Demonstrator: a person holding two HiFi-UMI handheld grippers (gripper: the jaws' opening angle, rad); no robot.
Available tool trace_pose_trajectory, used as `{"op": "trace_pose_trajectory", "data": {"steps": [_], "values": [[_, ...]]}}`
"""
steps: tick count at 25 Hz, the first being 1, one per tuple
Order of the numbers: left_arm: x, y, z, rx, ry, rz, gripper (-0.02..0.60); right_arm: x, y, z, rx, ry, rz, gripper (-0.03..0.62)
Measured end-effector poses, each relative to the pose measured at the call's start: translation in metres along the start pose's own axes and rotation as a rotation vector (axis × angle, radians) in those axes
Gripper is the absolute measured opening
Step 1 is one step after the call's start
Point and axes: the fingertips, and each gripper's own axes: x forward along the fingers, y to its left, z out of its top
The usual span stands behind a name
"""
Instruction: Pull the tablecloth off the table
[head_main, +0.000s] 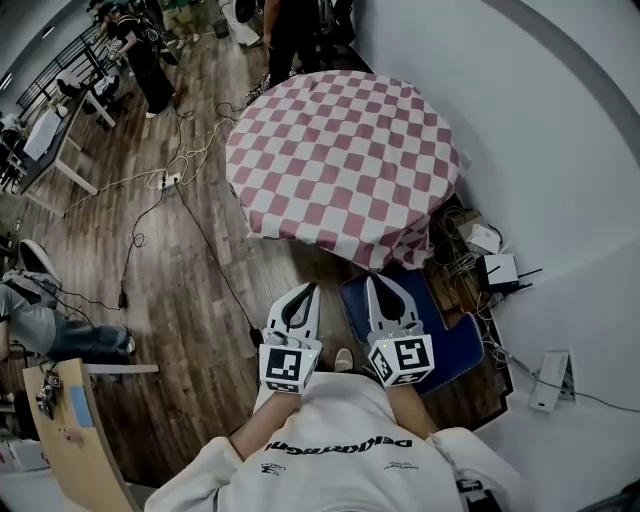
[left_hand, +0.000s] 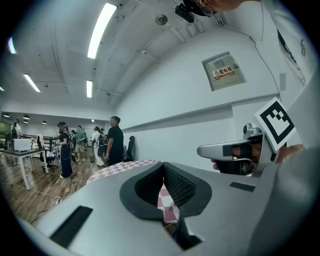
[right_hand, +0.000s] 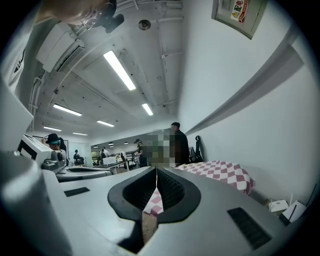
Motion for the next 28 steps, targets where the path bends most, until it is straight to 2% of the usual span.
{"op": "trace_pose_trajectory", "data": {"steps": [2,5,7,12,17,25,28], "values": [[0.011,-0.012,-0.034,0.002,-0.019,0.015,0.015,-0.001,-0.019,-0.034,-0.002,-0.008,0.011,0.037],[0.011,-0.056,-0.104,-0.015,-0.036,0.042,0.015,-0.033,-0.046,-0.101,-0.023,-0.019,0.032,0.035],[0.018,-0.064,-0.122,-0.039,-0.026,0.048,0.016,-0.036,-0.056,-0.118,-0.029,-0.014,0.033,0.035],[0.057,-0.050,-0.132,-0.006,-0.045,-0.025,0.015,-0.007,-0.071,-0.120,-0.038,-0.035,-0.002,0.037],[0.113,0.002,-0.127,-0.015,-0.050,-0.055,0.017,0.051,-0.091,-0.113,-0.028,-0.041,-0.063,0.037],[0.187,0.081,-0.129,-0.064,-0.006,-0.120,0.016,0.148,-0.110,-0.106,0.012,-0.001,-0.160,0.037],[0.212,0.112,-0.130,-0.069,0.017,-0.111,0.017,0.185,-0.117,-0.110,0.022,0.024,-0.174,0.037]]}}
